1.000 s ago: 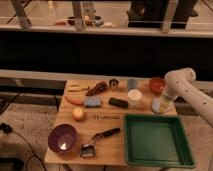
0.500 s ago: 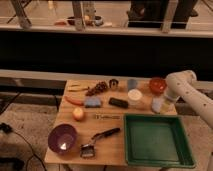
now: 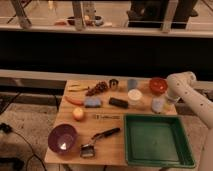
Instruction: Wipe table surface with towel
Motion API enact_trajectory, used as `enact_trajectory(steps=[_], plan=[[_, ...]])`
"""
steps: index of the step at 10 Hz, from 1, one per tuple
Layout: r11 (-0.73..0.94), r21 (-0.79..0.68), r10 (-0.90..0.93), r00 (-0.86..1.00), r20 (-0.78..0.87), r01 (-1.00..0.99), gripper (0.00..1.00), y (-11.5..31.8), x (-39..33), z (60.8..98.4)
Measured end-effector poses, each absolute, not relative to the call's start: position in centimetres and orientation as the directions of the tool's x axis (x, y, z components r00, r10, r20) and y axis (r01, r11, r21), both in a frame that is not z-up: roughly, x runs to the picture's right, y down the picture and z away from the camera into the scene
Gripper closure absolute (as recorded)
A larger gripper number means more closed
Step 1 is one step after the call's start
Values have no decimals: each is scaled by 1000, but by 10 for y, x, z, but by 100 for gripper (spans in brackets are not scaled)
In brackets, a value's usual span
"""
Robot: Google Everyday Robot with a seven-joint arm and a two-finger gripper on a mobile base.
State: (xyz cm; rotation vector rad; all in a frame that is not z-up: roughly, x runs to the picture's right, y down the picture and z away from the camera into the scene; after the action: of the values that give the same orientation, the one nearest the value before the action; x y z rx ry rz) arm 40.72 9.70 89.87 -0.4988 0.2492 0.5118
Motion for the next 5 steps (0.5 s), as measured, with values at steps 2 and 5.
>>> enact_trajectory(steps=[2,5], plan=[[736,-401,421,833,-359,-545,20,101,413,907],[704,-420,457,818,-349,-573,20,101,414,905]])
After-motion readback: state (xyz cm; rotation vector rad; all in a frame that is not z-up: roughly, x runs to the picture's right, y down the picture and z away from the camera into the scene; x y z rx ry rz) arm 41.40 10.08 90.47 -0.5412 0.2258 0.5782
